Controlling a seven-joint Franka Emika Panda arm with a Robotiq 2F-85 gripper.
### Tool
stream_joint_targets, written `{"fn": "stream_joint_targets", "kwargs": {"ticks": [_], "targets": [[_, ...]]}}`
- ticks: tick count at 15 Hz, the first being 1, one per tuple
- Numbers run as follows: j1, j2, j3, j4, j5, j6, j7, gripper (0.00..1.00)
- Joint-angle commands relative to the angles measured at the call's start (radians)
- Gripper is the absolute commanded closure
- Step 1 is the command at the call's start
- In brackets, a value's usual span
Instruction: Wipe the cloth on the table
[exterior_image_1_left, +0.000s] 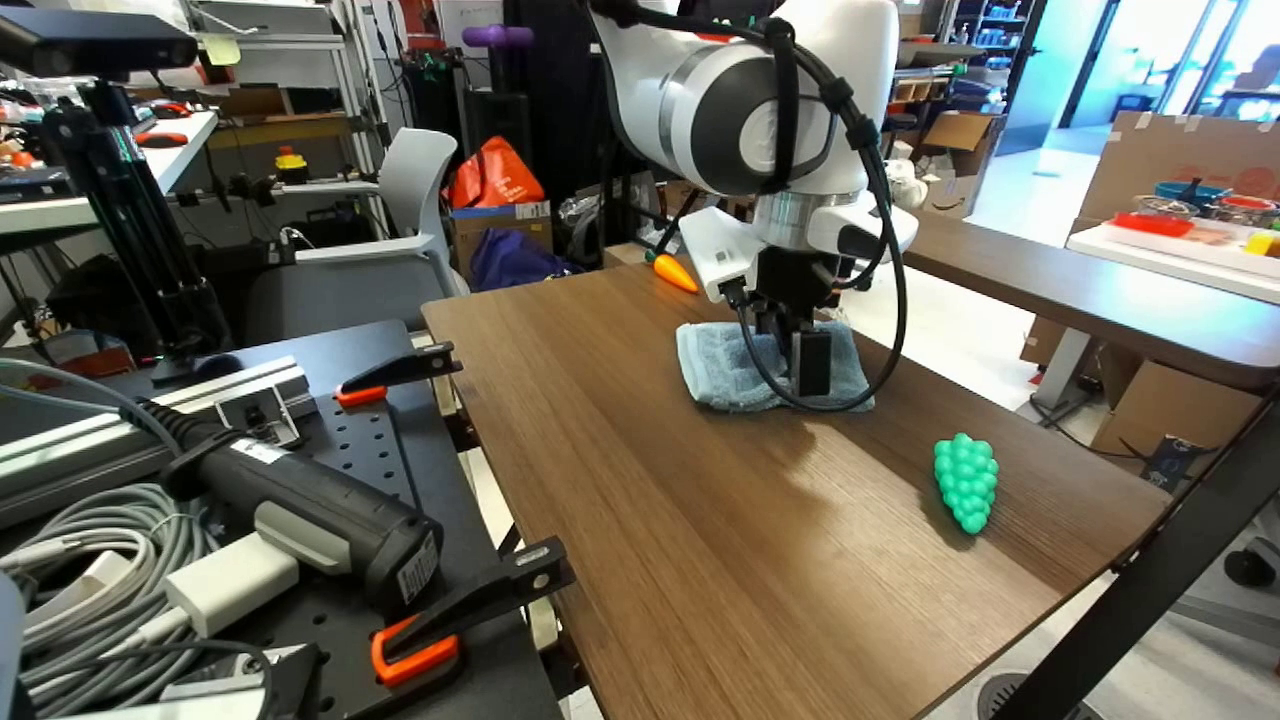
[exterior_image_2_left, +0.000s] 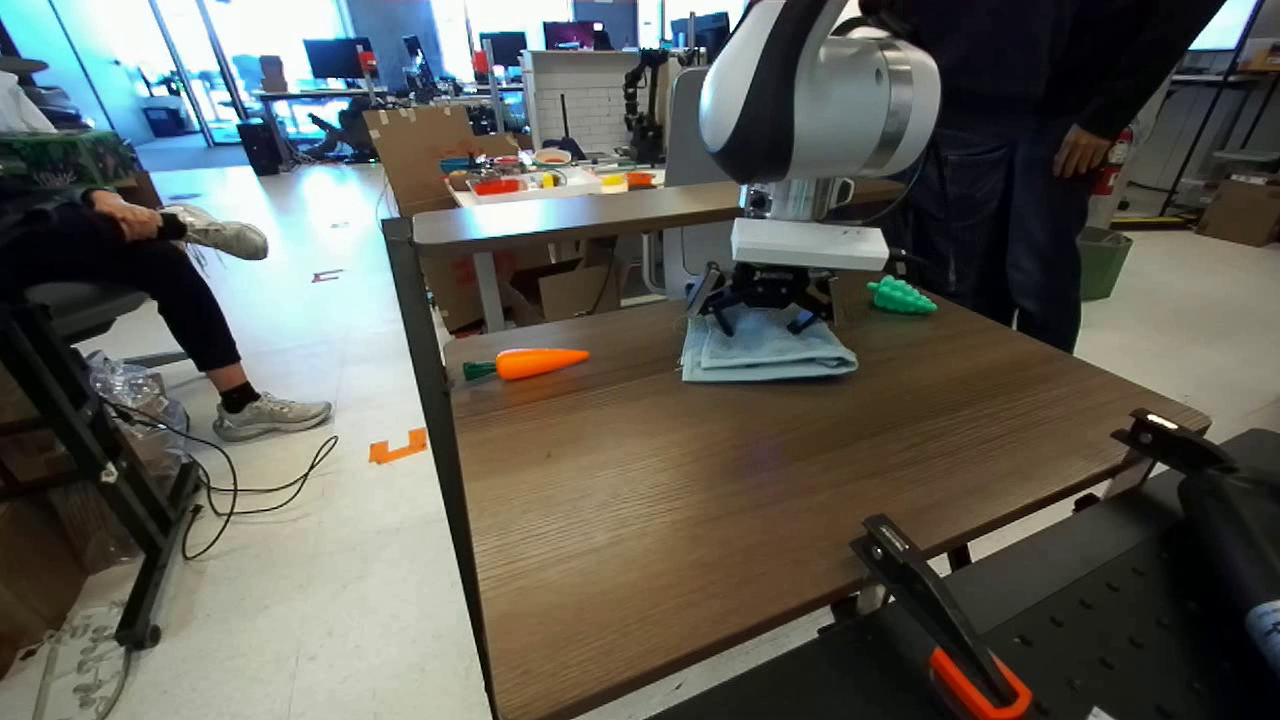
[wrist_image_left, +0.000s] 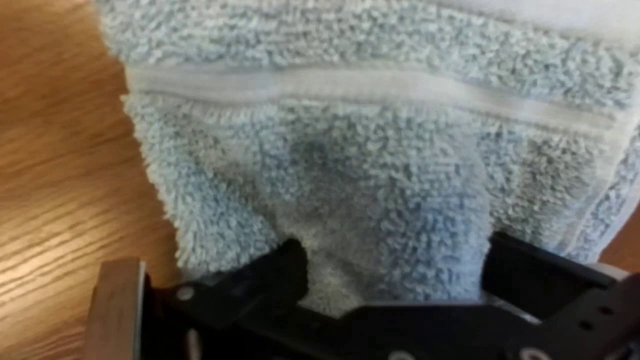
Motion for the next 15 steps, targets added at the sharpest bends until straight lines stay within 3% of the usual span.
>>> {"fn": "stream_joint_targets", "kwargs": {"ticks": [1, 5, 7, 12, 15], "targets": [[0.018, 0.108, -0.022, 0.144, 0.018, -0.034, 0.041, 0.0], [-0.006, 0.137, -0.052, 0.221, 0.02, -0.055, 0.075, 0.0], [-0.023, 0.112, -0.052, 0.185, 0.018, -0.074, 0.056, 0.0], [-0.042, -0.021, 0.072, -0.014, 0.018, -0.015, -0.132, 0.0], [-0.043, -0.051, 0.178, -0.074, 0.04, -0.004, -0.226, 0.0]]}}
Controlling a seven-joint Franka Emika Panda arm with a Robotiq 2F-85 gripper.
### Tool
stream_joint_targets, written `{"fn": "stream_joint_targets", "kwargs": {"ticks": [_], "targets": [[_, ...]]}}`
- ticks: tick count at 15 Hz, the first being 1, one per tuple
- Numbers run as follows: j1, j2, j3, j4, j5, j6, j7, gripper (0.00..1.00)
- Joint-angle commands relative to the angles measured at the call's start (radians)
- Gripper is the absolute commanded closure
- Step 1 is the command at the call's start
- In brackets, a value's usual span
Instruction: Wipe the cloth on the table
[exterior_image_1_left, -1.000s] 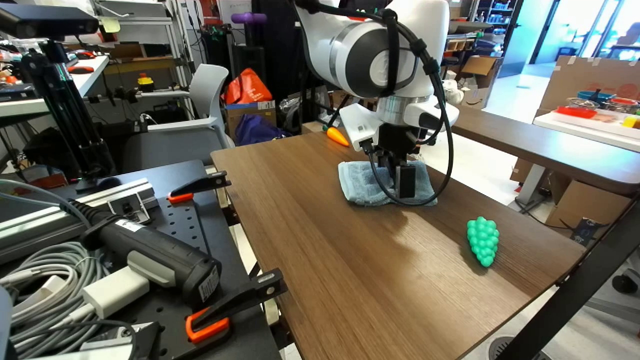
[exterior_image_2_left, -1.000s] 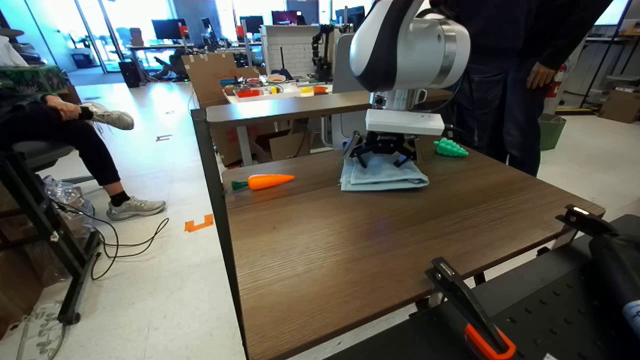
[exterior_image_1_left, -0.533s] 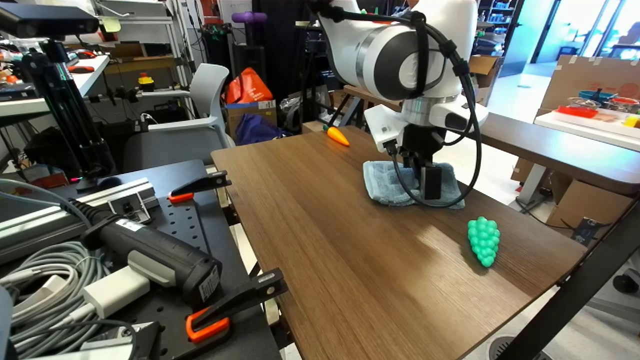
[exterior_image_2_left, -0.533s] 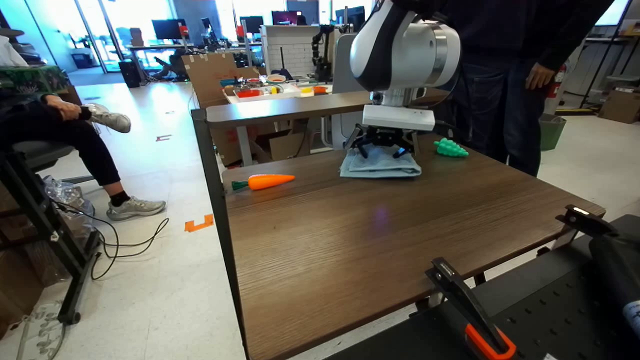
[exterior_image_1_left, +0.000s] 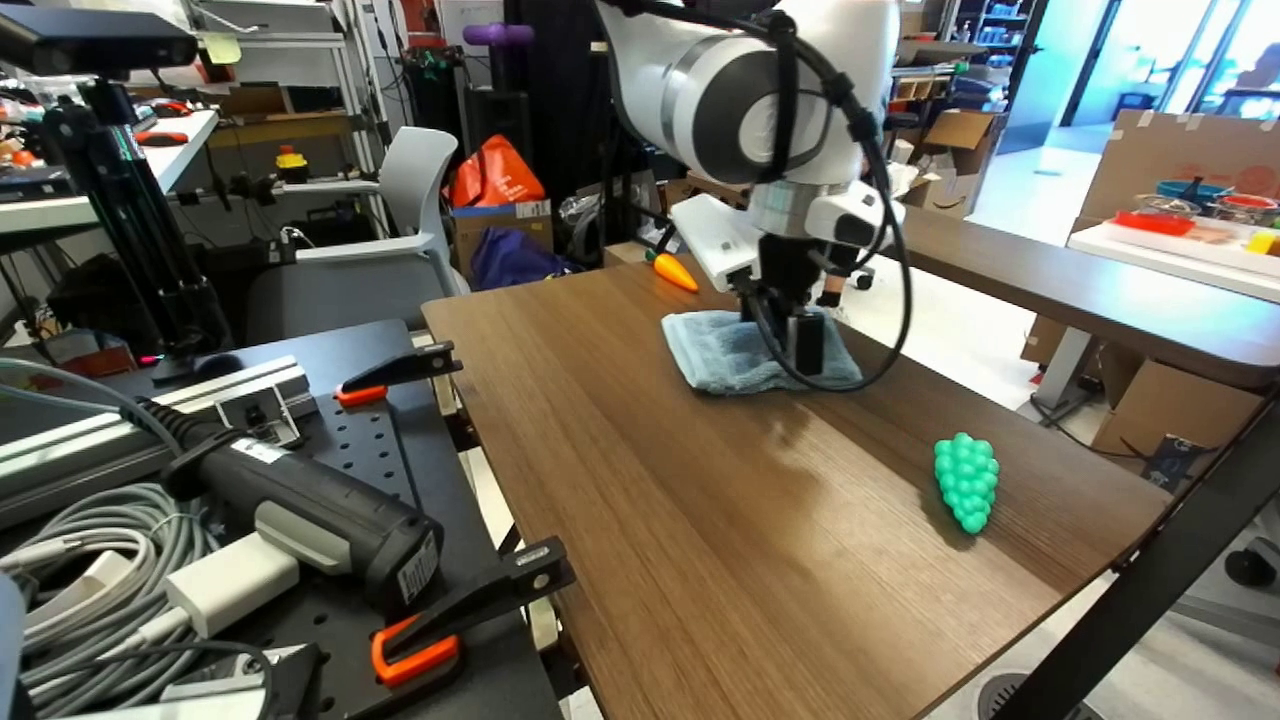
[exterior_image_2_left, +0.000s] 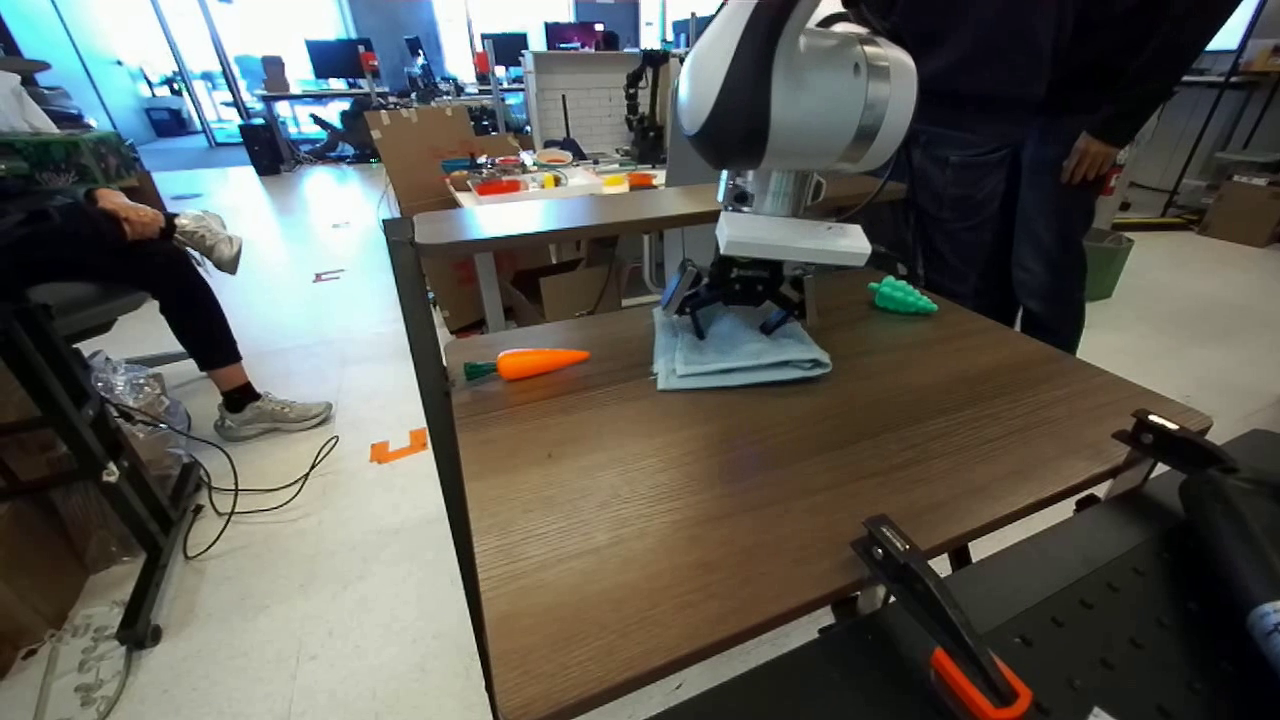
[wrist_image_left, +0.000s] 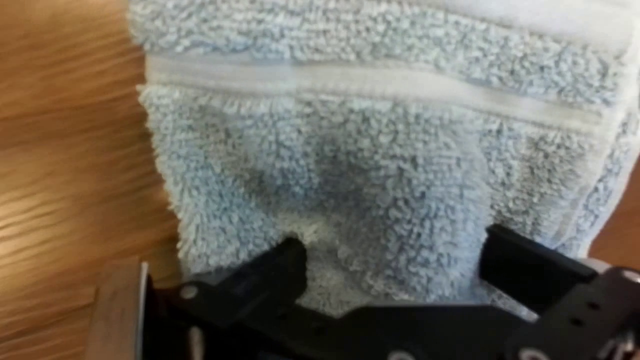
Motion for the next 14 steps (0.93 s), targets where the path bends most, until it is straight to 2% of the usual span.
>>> {"fn": "stream_joint_targets", "kwargs": {"ticks": [1, 4, 9, 14], "targets": [[-0.005, -0.057, 0.119, -0.108, 0.045, 0.017, -0.114, 0.0], [-0.004, -0.1, 0.16, -0.179, 0.05, -0.017, -0.151, 0.0], [-0.019, -0.201, 0.157, -0.346, 0.027, -0.114, -0.241, 0.0], [0.01, -0.311, 0.182, -0.545, 0.007, -0.095, -0.357, 0.0]]}}
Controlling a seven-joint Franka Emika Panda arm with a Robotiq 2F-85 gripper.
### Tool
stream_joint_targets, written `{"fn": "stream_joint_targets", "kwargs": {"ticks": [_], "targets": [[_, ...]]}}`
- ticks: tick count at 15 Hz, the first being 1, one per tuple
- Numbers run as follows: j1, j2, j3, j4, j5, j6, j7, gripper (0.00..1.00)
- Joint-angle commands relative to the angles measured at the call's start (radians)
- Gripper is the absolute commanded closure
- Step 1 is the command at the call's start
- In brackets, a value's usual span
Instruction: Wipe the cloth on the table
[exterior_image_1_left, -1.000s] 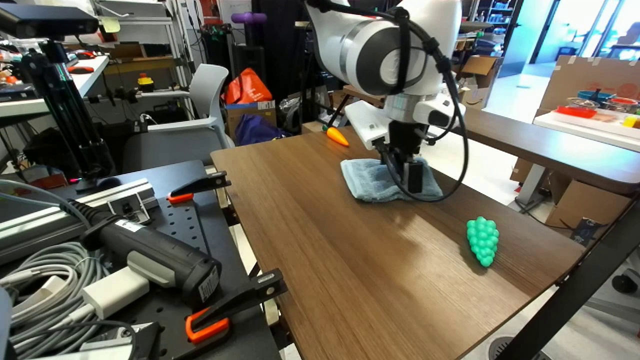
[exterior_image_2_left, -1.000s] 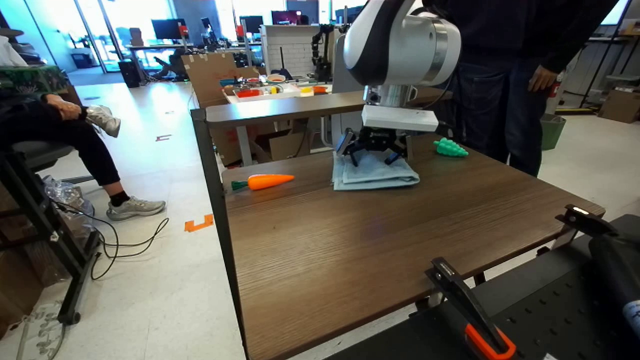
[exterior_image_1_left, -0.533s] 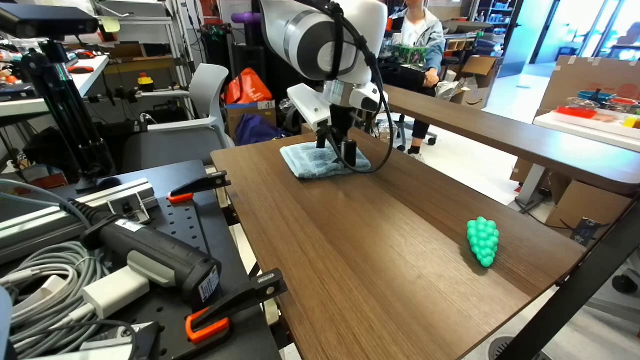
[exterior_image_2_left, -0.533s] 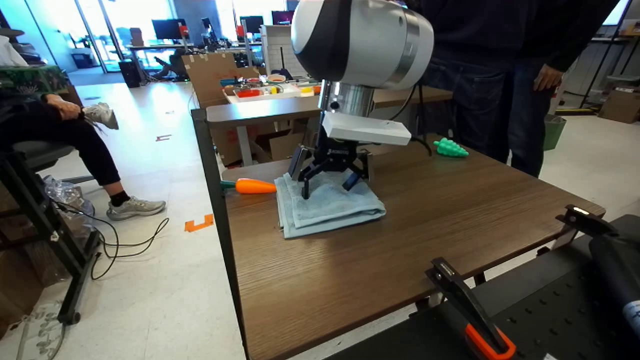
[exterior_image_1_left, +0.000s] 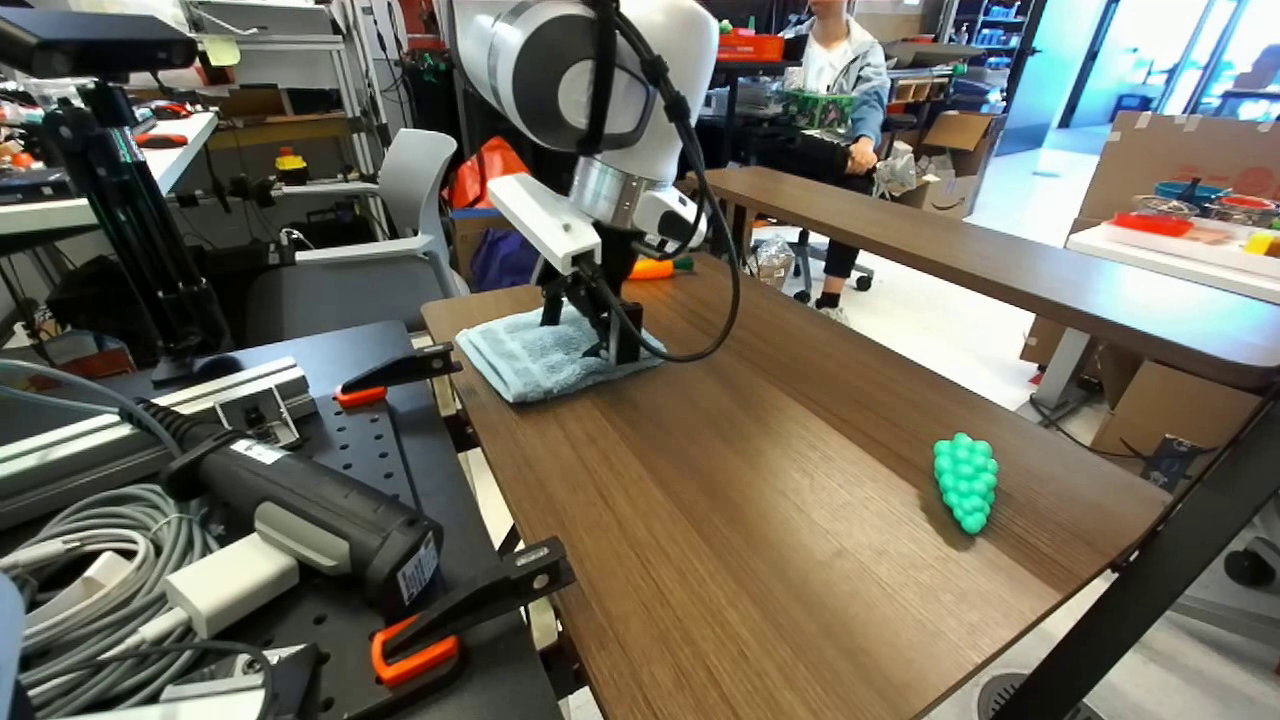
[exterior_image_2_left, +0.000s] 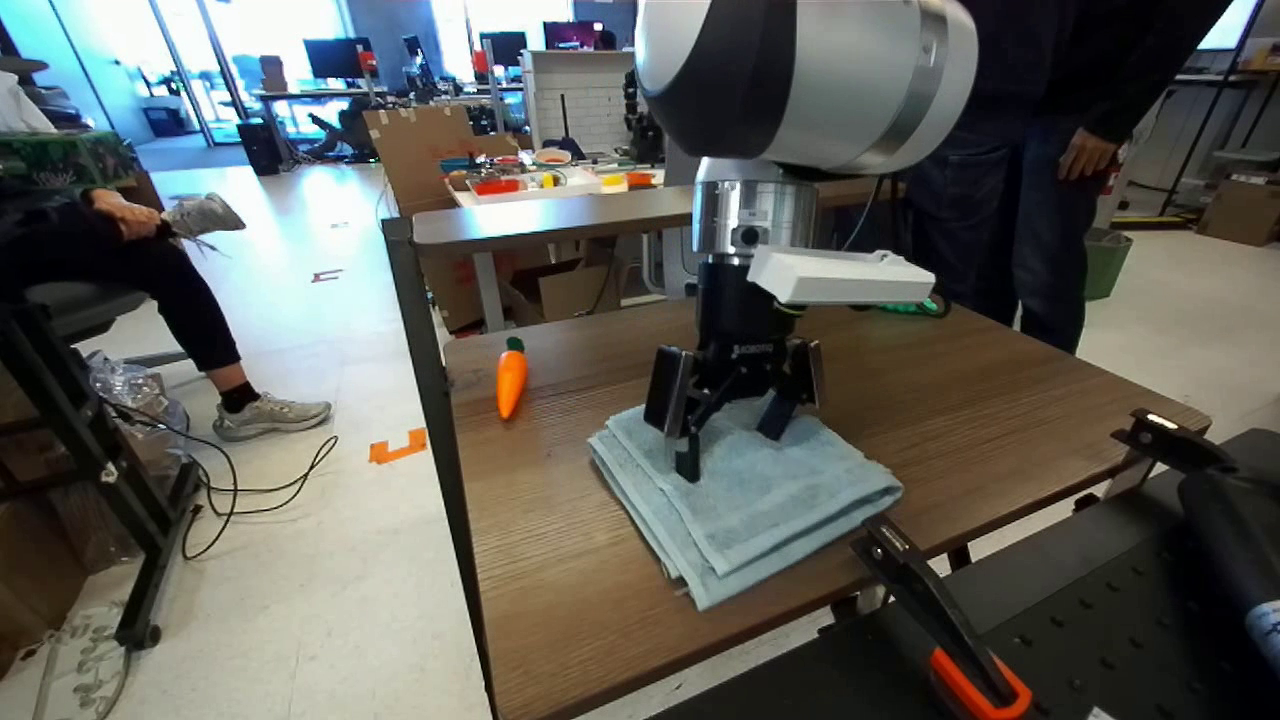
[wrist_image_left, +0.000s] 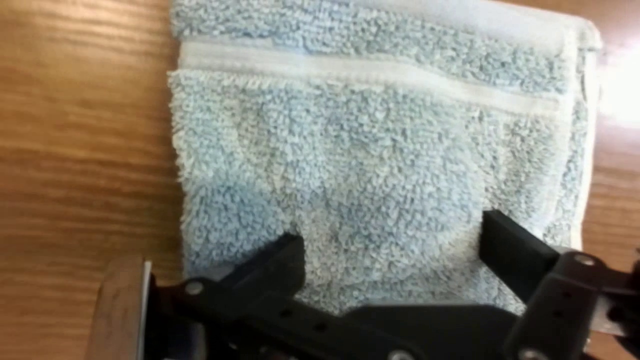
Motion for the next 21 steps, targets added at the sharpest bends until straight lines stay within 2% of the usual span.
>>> {"fn": "stream_joint_targets", "kwargs": {"ticks": [1, 3, 6, 15, 18, 21], "targets": [[0.018, -0.108, 0.029, -0.165, -0.007, 0.007, -0.075, 0.0], [0.026, -0.134, 0.033, -0.204, -0.009, 0.005, -0.095, 0.0], [0.021, -0.168, -0.006, -0.218, -0.016, 0.034, -0.083, 0.0], [-0.091, -0.167, -0.155, -0.152, 0.001, 0.098, -0.057, 0.0], [-0.099, -0.193, -0.154, -0.171, 0.002, 0.114, -0.058, 0.0], [-0.108, -0.252, -0.107, -0.207, 0.032, 0.106, -0.093, 0.0]]}}
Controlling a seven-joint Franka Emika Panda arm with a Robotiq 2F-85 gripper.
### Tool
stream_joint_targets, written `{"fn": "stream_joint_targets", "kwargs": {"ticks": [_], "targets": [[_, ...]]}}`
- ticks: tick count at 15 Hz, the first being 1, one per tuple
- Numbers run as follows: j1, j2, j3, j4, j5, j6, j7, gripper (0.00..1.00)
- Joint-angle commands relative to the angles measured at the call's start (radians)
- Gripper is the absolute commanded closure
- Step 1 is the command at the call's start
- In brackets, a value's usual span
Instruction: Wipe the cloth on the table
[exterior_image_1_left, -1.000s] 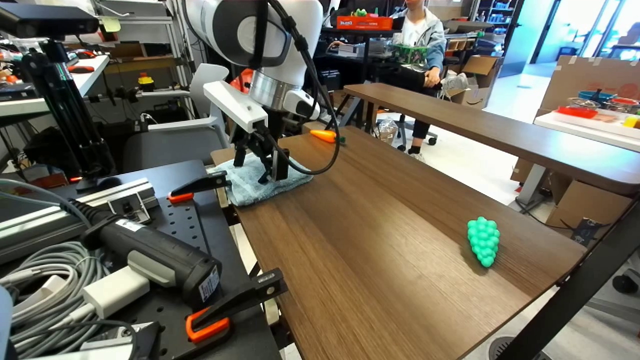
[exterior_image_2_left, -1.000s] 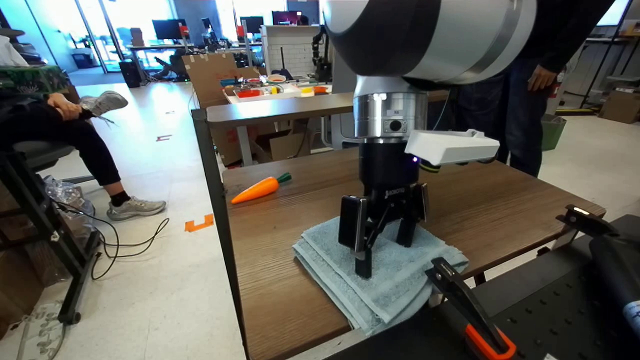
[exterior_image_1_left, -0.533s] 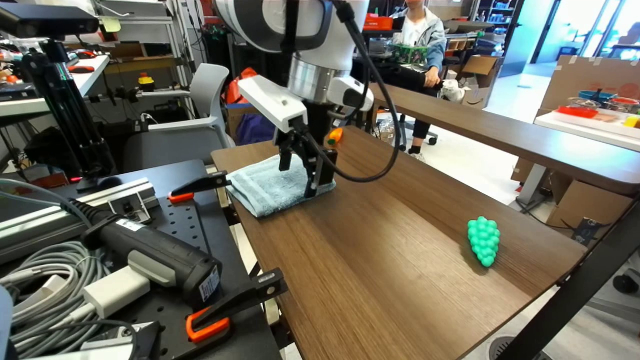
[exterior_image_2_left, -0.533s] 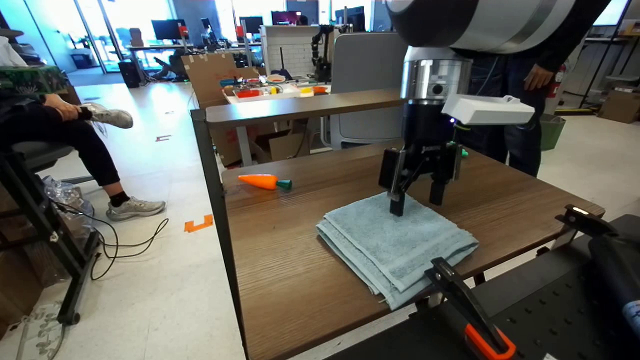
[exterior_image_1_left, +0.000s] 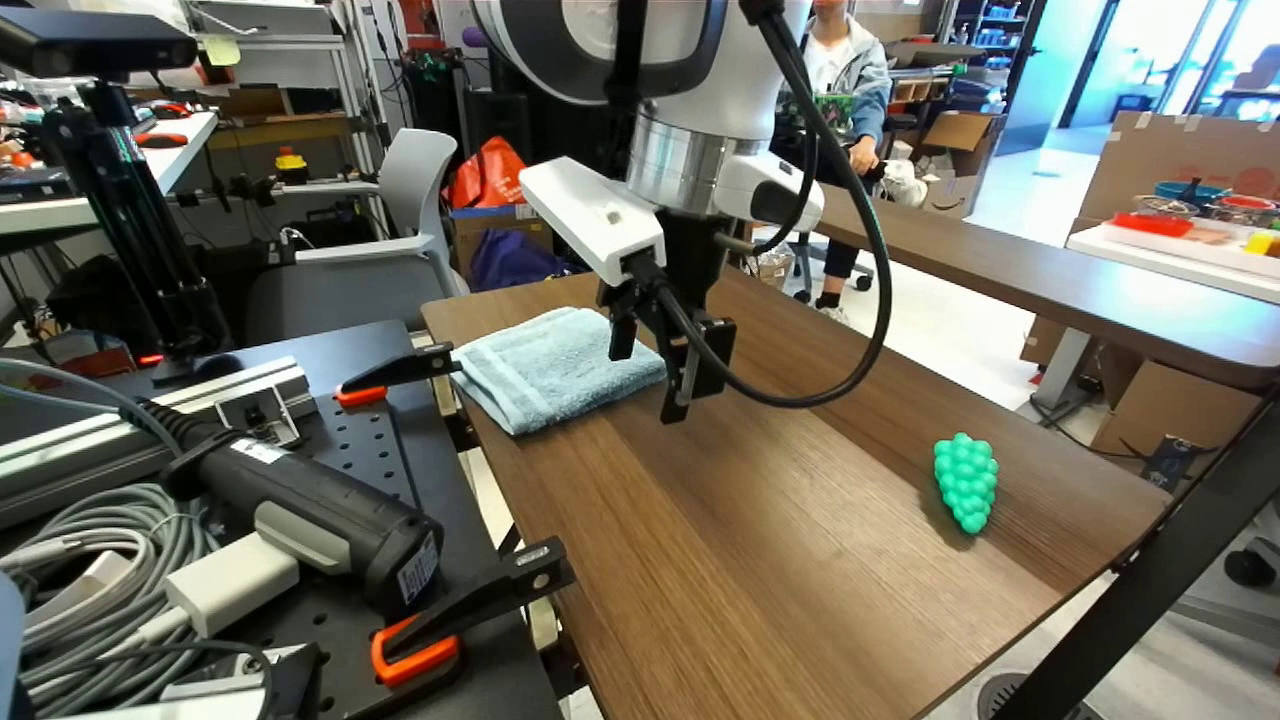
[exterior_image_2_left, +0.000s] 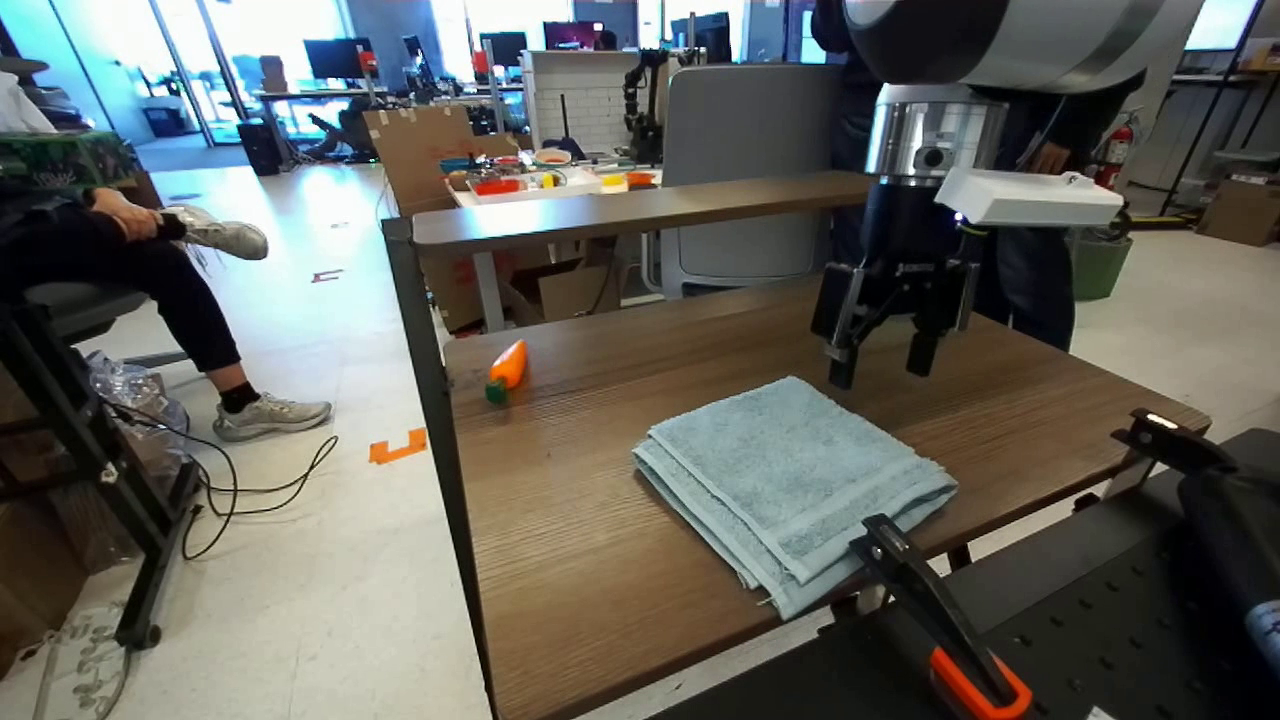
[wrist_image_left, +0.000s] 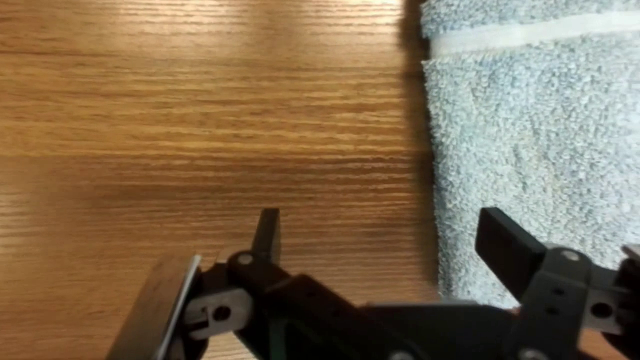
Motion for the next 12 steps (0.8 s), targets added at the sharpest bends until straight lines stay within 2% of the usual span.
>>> {"fn": "stream_joint_targets", "kwargs": {"ticks": [1, 4, 8, 12], "targets": [[-0.007, -0.083, 0.06, -0.054, 0.043, 0.009, -0.033, 0.0], [0.023, -0.087, 0.083, -0.064, 0.027, 0.0, -0.016, 0.0], [0.074, -0.032, 0.07, -0.063, -0.01, -0.018, 0.026, 0.0], [0.071, 0.036, 0.109, -0.069, 0.003, 0.029, -0.04, 0.0]]}}
